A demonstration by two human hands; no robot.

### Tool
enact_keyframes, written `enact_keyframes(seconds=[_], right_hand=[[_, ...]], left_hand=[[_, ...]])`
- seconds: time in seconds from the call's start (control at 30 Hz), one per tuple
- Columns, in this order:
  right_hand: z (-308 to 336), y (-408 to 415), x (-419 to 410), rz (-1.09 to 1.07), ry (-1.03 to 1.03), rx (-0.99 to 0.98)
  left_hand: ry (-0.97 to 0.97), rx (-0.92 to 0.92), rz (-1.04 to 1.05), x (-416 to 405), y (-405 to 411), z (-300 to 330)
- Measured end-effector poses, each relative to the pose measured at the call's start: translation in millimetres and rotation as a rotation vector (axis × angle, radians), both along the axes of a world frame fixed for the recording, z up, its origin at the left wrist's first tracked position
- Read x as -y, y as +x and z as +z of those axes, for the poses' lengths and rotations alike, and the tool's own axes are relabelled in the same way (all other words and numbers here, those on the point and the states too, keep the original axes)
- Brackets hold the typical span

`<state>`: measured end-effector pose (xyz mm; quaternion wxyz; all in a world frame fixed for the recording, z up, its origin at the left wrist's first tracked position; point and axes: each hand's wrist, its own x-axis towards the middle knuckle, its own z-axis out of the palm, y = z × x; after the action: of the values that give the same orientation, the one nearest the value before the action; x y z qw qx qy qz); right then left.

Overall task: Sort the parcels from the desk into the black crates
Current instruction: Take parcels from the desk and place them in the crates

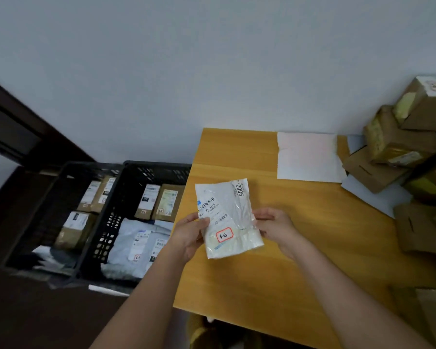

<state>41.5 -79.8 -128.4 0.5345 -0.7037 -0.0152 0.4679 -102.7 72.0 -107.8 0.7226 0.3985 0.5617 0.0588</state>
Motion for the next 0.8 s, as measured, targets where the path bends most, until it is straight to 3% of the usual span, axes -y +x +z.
enact_keyframes(seconds=[0.23,0.37,0.7,0.8], right_hand=[[8.2,-45.6,-68.9,0.304,0.058,-0.136],[3.6,-83.8,-119.3,0.361,0.054,-0.154],[-25.2,-190.5,-250.0,0.473,-0.103,-0.113],[-44.7,-222.4,-282.5,0.509,-0.159,-0.015]], left_hand=[[0.069,-0.106,0.149,-61.6,-62.0,-6.2],[0.079,-0.156,0.229,-105.7,-103.0,-17.4],[0.008,-0.303,0.232,-240.6,-200.9,-69.3],[-0.04,-0.302,0.185,-270.6,-212.2,-85.4]])
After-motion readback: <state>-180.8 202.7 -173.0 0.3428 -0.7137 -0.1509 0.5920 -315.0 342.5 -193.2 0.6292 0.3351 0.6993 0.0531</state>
